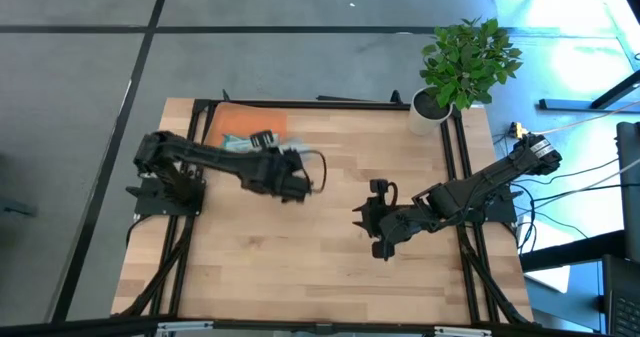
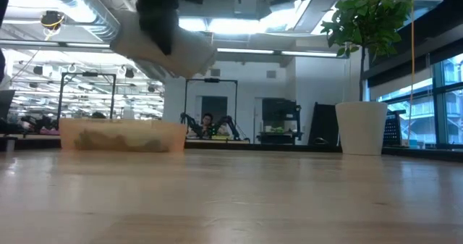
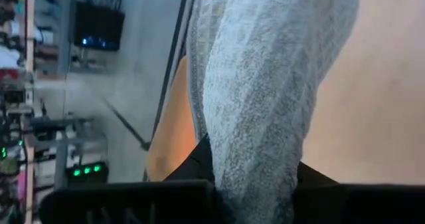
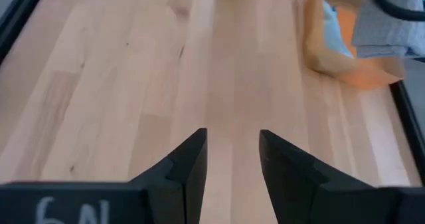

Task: Roll microfiber towels into tight, uniform cylinder then place into a basket
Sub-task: Put the gray microfiber cloth into the bin

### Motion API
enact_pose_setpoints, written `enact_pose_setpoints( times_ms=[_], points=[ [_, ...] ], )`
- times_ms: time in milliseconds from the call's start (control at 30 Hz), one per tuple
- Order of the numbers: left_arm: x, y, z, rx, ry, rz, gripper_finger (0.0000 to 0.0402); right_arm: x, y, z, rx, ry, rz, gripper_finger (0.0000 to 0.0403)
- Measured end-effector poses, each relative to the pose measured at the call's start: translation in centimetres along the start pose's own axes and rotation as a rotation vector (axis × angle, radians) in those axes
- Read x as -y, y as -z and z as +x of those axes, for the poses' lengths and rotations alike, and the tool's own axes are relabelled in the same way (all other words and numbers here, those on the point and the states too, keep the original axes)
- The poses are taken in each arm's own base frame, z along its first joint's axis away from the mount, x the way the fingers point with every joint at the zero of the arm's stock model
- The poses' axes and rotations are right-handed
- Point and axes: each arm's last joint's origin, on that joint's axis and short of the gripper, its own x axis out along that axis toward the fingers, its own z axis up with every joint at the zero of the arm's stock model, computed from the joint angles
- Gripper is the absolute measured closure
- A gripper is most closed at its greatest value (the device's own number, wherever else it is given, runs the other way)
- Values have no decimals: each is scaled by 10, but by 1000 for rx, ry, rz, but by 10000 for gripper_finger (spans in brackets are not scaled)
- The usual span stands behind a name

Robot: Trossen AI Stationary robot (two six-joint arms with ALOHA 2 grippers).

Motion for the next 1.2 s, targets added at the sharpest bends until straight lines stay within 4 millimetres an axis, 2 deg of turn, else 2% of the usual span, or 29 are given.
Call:
enact_pose_setpoints(
  times_ms=[133,300,533,600,733,967,1200],
  points=[
    [-30,2,23,-72,-26,-3,360,1,0,0,7,46,6,265],
    [-58,7,68,-223,-59,26,360,3,-1,0,23,114,11,265],
    [-78,11,125,-292,50,166,360,9,-8,0,94,249,44,265],
    [-85,13,136,-298,99,210,360,12,-12,1,112,261,-14,265],
    [-98,19,155,-322,124,288,360,22,-20,4,142,289,-125,265],
    [-122,31,178,-371,193,288,360,46,-24,14,155,343,-62,265],
    [-136,31,192,-291,271,286,360,76,-22,32,109,307,-69,265]
  ],
)
